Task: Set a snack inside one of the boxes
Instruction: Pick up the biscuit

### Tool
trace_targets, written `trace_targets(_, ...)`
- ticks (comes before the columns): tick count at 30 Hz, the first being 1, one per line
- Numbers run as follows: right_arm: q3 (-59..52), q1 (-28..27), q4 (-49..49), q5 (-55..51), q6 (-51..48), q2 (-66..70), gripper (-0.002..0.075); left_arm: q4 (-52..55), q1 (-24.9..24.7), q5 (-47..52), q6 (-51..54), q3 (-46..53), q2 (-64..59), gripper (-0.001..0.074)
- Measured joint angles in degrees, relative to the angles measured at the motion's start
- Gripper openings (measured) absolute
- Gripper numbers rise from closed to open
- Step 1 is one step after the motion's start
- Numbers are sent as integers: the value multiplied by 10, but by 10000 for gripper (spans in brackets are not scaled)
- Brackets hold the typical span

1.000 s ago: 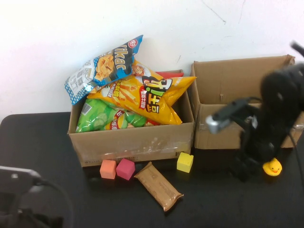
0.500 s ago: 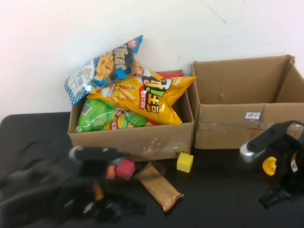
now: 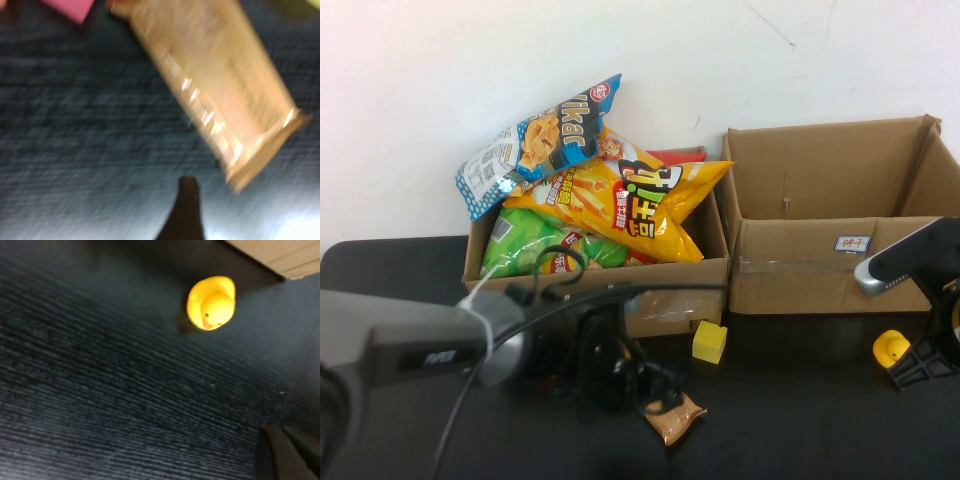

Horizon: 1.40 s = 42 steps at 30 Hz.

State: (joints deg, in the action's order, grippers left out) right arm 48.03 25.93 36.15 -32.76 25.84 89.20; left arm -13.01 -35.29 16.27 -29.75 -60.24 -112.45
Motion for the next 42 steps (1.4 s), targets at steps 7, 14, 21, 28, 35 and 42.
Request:
trace_targets(7,0,0,18,-3,12,0,3,-1,0,-81,-48,-52,-60,627)
trace_targets(14,0,0,34,-18,14,0,2,20,0,-70,-62,-111,-126,624)
trace_targets(21,0,0,36,-19,15,0,2,77,0,-2,-62,-155,-161,557)
trace_targets(28,0,0,36,-21,15,0,2,130,0,84,-64,-160,-164,518)
trace_targets(35,0,0,36,-21,17,0,2,145,0,129,-63,-162,-163,507)
trace_targets(42,0,0,36,-22,20,0,2,117,0,138,-77,-163,-161,505)
